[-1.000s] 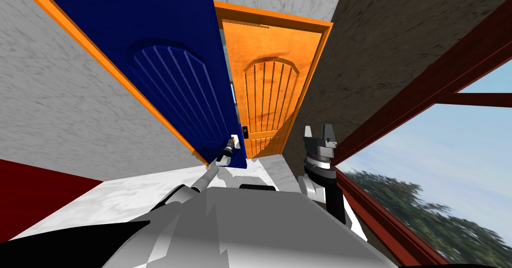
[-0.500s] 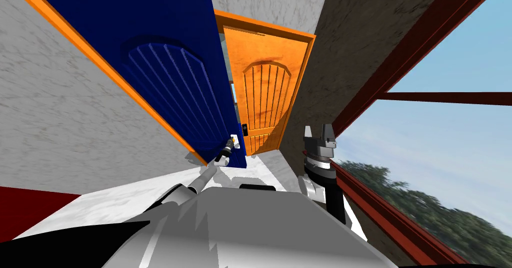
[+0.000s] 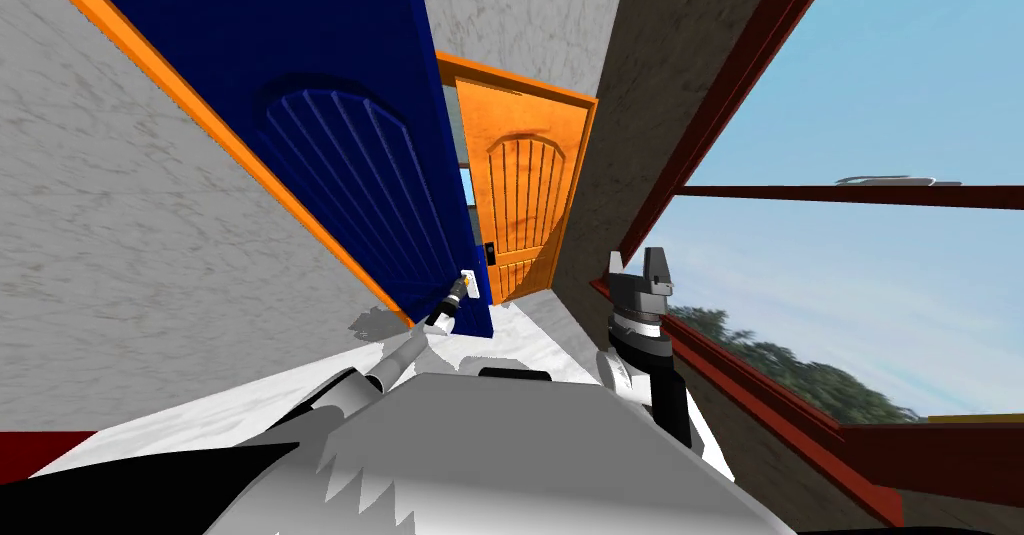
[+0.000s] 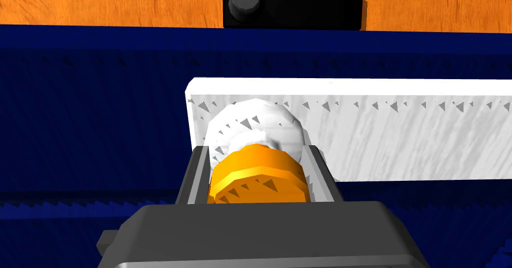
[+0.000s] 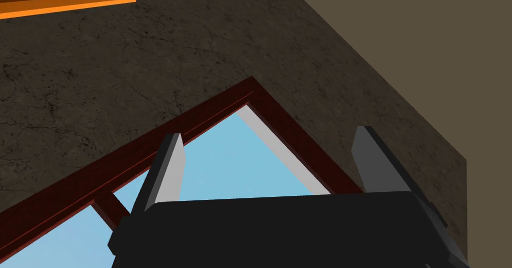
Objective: Pull the door open
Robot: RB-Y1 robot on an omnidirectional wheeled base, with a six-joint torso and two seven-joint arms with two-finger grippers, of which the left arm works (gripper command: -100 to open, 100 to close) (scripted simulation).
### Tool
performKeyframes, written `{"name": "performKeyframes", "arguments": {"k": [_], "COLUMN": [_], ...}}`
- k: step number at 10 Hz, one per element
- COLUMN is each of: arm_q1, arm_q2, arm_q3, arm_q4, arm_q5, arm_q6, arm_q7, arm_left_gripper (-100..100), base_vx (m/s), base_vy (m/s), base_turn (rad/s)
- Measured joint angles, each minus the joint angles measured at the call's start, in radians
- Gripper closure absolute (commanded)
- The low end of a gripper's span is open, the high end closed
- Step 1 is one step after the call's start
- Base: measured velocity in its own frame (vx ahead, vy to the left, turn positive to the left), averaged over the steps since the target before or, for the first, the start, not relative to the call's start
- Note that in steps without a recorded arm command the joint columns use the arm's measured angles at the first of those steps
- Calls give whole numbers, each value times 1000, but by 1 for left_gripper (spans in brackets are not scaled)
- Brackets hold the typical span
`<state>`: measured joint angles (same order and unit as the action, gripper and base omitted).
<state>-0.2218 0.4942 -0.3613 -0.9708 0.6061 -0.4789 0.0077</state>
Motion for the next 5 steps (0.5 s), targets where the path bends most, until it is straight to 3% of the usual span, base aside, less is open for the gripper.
{"name": "performKeyframes", "arguments": {"k": [3, 5], "arm_q1": [-3, -8], "arm_q2": [-4, -12], "arm_q3": [1, 9], "arm_q4": [6, 5], "arm_q5": [0, 1], "arm_q6": [1, 5], "arm_q7": [-2, -10], "arm_left_gripper": [100, 100], "base_vx": [-182, -184], "base_vy": [99, 135], "base_turn": [-137, -217]}}
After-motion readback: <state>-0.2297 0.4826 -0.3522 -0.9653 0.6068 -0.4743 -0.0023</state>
